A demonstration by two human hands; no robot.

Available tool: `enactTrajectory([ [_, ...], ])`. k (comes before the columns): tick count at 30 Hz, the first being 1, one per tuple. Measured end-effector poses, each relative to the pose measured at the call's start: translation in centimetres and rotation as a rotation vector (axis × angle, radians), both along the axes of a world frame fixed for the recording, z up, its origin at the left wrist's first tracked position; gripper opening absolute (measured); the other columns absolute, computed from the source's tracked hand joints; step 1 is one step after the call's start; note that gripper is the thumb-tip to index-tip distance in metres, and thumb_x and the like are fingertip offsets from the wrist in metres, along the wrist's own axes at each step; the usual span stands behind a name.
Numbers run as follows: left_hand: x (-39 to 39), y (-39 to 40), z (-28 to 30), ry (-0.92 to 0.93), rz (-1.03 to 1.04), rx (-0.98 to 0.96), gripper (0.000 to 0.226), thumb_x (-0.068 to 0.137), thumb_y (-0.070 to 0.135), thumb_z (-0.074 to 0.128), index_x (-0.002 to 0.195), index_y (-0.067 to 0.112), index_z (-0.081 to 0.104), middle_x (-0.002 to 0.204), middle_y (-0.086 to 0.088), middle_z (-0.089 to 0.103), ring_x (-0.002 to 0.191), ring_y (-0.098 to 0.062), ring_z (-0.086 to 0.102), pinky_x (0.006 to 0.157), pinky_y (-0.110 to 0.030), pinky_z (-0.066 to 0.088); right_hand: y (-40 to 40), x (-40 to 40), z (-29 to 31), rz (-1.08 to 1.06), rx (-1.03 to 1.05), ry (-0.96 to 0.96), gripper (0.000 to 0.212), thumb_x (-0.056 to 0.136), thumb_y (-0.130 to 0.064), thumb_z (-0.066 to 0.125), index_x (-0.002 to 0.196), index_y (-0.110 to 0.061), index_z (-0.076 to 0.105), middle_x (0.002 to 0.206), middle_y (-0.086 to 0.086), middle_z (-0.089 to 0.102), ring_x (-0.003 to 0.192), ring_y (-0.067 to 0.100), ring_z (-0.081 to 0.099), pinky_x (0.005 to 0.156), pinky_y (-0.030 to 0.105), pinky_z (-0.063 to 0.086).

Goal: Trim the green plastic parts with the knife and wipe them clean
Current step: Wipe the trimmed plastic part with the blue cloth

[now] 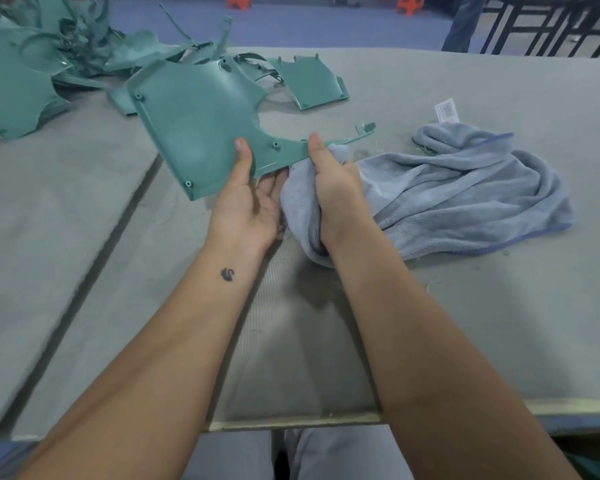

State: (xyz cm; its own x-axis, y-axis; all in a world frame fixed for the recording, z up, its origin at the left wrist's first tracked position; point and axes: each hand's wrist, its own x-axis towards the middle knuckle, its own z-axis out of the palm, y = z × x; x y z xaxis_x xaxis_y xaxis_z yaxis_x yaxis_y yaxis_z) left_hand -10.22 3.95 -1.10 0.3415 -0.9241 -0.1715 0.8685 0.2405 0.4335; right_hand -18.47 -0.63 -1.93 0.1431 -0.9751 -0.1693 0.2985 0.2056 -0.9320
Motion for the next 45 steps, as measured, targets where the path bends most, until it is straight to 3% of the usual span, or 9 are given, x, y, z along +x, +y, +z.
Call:
enactTrajectory([
  [4,1.9,0.0,0.1,-0.084,0.137,0.033,0.012,0.094,0.008,0.06,0.105,0.004,0.062,0.082,-0.01,0.074,0.071,-0.02,0.073,0.069,-0.037,0.061,0.4,0.7,0.6,0.041,0.053,0.061,0.078,0.076,-0.051,0.069,0.136,-0.006,0.048,0.129,0.01,0.059,0.112,0.027,0.062,0.101,0.043,0.048],
  [9,3.3,0.4,-0.3,-0.099,0.102,0.02,0.006,0.094,0.01,0.06,0.097,0.005,0.062,0.075,-0.009,0.074,0.068,-0.019,0.073,0.059,-0.034,0.06,0.0,0.3,0.8,0.003,0.126,-0.014,0.09,0.063,-0.062,0.065,0.134,-0.009,0.049,0.125,0.016,0.062,0.109,0.038,0.063,0.098,0.058,0.046],
  [20,5.3,1.5,-0.6,-0.133,0.004,0.006,0.01,0.095,0.013,0.058,0.096,0.004,0.063,0.078,-0.011,0.075,0.071,-0.021,0.074,0.056,-0.033,0.059,-1.9,-3.2,0.5,-0.289,0.048,-0.047,0.046,0.084,-0.045,0.069,0.108,-0.007,0.062,0.092,0.004,0.071,0.08,0.02,0.071,0.073,0.035,0.058],
  [25,5.0,1.5,-0.5,0.028,0.104,-0.045,0.009,0.095,0.009,0.058,0.093,0.002,0.063,0.074,-0.012,0.074,0.065,-0.021,0.073,0.056,-0.035,0.06,-1.0,-2.3,0.8,-0.228,-0.035,0.055,0.051,0.087,-0.051,0.063,0.115,-0.008,0.058,0.102,0.003,0.068,0.094,0.019,0.067,0.083,0.034,0.055],
  [30,3.7,1.1,-0.3,0.032,0.087,-0.093,0.01,0.097,0.009,0.054,0.096,0.003,0.062,0.075,-0.012,0.074,0.066,-0.02,0.073,0.062,-0.035,0.061,-0.6,-1.3,0.8,-0.241,-0.098,0.084,0.036,0.089,-0.049,0.062,0.085,-0.014,0.058,0.081,-0.001,0.065,0.083,0.017,0.066,0.074,0.03,0.053],
  [34,2.3,0.5,-0.2,0.018,0.074,-0.087,0.024,0.096,0.009,0.054,0.119,0.004,0.058,0.091,-0.013,0.072,0.076,-0.02,0.072,0.072,-0.036,0.06,0.6,0.5,0.4,-0.191,-0.247,0.201,0.04,0.091,-0.042,0.061,0.066,-0.011,0.057,0.066,-0.001,0.063,0.073,0.016,0.064,0.074,0.036,0.054],
  [37,1.8,0.3,-0.4,0.005,0.045,-0.081,0.041,0.097,0.012,0.052,0.136,0.0,0.049,0.109,-0.018,0.065,0.095,-0.025,0.066,0.085,-0.039,0.055,1.6,1.5,-0.1,-0.078,-0.373,0.261,0.049,0.093,-0.037,0.06,0.075,0.008,0.062,0.071,0.017,0.068,0.072,0.023,0.066,0.076,0.044,0.056],
  [41,2.2,0.1,-0.6,-0.071,0.054,-0.071,0.043,0.098,0.011,0.052,0.138,-0.003,0.046,0.113,-0.02,0.064,0.097,-0.028,0.066,0.085,-0.039,0.056,1.0,1.1,-0.3,0.005,-0.316,0.26,0.035,0.093,-0.035,0.062,0.069,-0.01,0.067,0.068,0.001,0.071,0.075,0.013,0.07,0.073,0.028,0.057],
  [45,2.4,0.0,-0.5,-0.194,0.06,-0.081,0.032,0.096,0.007,0.055,0.126,-0.002,0.054,0.103,-0.017,0.071,0.085,-0.026,0.073,0.072,-0.035,0.061,0.7,0.3,0.0,0.043,-0.119,0.075,0.043,0.087,-0.035,0.07,0.108,0.002,0.065,0.104,0.017,0.071,0.096,0.028,0.07,0.09,0.044,0.055],
])
